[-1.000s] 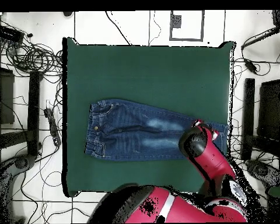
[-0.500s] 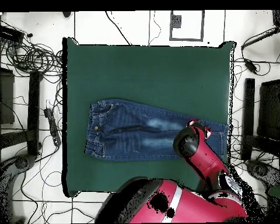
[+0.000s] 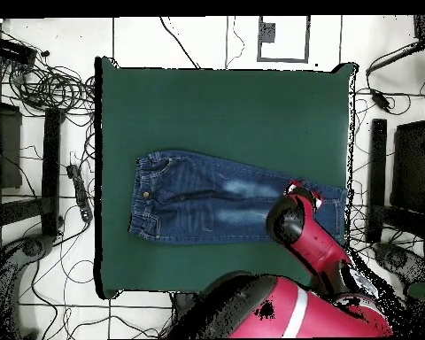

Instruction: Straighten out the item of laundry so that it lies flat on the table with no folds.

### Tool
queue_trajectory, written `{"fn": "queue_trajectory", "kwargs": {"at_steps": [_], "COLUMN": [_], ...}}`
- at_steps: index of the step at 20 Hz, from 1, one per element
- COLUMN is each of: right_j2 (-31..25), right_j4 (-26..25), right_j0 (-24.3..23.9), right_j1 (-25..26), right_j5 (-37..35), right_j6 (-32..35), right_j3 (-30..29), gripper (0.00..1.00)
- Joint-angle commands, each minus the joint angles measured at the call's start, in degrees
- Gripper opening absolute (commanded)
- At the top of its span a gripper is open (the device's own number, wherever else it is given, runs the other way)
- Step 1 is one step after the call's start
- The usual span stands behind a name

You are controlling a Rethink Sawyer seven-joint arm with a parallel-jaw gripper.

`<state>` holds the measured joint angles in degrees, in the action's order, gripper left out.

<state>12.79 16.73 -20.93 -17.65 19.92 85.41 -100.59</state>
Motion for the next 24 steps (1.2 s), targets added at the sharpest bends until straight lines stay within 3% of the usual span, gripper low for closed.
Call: {"fn": "queue_trajectory", "kwargs": {"at_steps": [1,4,9,14,15,19,24], "right_j2": [-13.0,-13.2,-21.7,-23.1,-24.3,-27.3,-27.8], "right_j4": [-1.8,-1.8,-8.1,-10.4,-11.5,-13.0,-14.6], "right_j0": [-2.4,-2.9,-12.4,-14.5,-15.6,-18.3,-18.1], "right_j1": [7.9,8.2,8.7,8.1,8.3,8.7,8.3], "right_j5": [0.1,-3.1,-12.7,-20.4,-21.6,-25.0,-26.8], "right_j6": [16.7,15.2,10.2,6.1,6.0,4.1,3.1], "right_j3": [1.8,2.4,2.5,3.3,3.4,3.7,4.6], "gripper": [1.00,1.00,1.00,1.00,0.00,0.00,0.00]}}
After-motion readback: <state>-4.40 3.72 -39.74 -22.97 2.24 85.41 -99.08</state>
